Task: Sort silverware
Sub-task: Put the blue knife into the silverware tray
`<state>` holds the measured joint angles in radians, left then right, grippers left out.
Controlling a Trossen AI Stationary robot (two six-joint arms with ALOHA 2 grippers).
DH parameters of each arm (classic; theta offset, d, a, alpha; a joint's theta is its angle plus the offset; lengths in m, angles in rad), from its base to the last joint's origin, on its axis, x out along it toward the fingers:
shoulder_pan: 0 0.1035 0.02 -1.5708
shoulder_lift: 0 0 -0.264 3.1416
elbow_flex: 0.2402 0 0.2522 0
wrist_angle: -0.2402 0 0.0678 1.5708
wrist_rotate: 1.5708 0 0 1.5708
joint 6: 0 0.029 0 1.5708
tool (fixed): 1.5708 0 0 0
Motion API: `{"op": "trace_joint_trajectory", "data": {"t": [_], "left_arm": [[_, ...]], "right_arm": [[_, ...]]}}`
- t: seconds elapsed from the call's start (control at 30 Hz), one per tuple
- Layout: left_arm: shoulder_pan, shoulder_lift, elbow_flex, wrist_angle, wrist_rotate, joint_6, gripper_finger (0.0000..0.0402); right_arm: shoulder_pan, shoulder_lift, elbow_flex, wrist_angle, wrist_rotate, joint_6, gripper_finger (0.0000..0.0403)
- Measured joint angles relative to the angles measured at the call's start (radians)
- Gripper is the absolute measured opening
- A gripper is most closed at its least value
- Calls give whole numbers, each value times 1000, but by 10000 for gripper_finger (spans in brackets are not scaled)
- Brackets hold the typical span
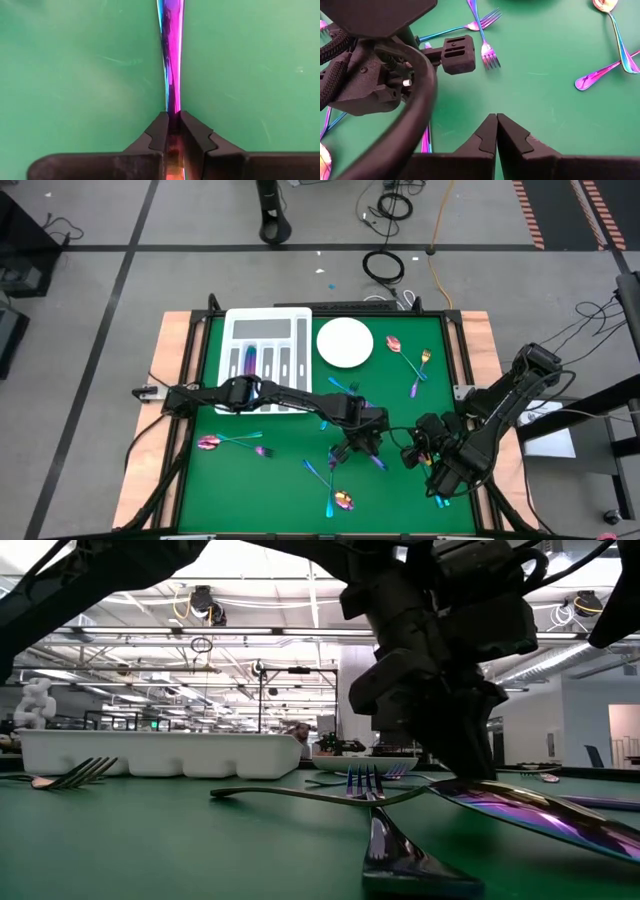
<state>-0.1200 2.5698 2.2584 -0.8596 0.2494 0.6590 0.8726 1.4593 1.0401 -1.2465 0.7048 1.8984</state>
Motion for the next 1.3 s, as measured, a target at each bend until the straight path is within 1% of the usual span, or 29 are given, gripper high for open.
{"op": "trace_joint_trajectory", "data": {"t": [0.4,0.77,0.97,1.1,1.3], "left_arm": [[-7,-20,2,-3,-10,-13,28],[-13,-23,4,-12,1,-10,5],[-13,-24,4,-14,2,-9,4],[-14,-24,4,-15,3,-8,4],[-15,-24,4,-27,3,-18,4]], "right_arm": [[0,0,0,0,1,-3,0],[0,0,0,-3,1,-3,0],[0,0,0,-1,2,-2,0],[-2,0,-61,103,1,-6,0],[-2,0,-223,391,-35,1,0]]}}
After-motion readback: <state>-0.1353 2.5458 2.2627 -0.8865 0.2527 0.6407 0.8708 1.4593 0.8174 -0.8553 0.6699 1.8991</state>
